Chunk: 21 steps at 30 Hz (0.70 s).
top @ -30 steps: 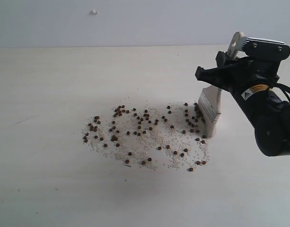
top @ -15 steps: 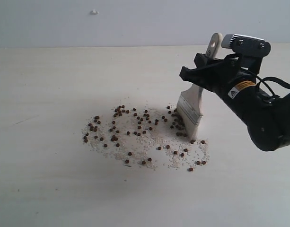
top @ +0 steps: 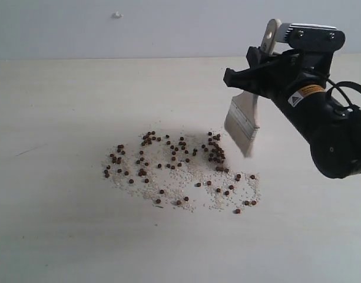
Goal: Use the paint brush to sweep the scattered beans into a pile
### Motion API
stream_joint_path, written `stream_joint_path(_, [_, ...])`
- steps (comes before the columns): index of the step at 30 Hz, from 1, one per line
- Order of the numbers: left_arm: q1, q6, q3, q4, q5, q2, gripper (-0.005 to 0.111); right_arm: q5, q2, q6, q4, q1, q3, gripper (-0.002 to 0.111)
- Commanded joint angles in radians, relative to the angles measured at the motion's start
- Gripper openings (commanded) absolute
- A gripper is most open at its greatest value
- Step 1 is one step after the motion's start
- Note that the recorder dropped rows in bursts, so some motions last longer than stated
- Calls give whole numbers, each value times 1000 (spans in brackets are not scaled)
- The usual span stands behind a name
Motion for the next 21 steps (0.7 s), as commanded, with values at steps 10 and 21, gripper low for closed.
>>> stream_joint_path(10, [1,-6,6,4,0,-5,0,-65,-29,66,-363,-292,-17,0])
stream_joint_path(21, [1,-6,6,4,0,-5,0,12,200,122,-572,-338,-244,0])
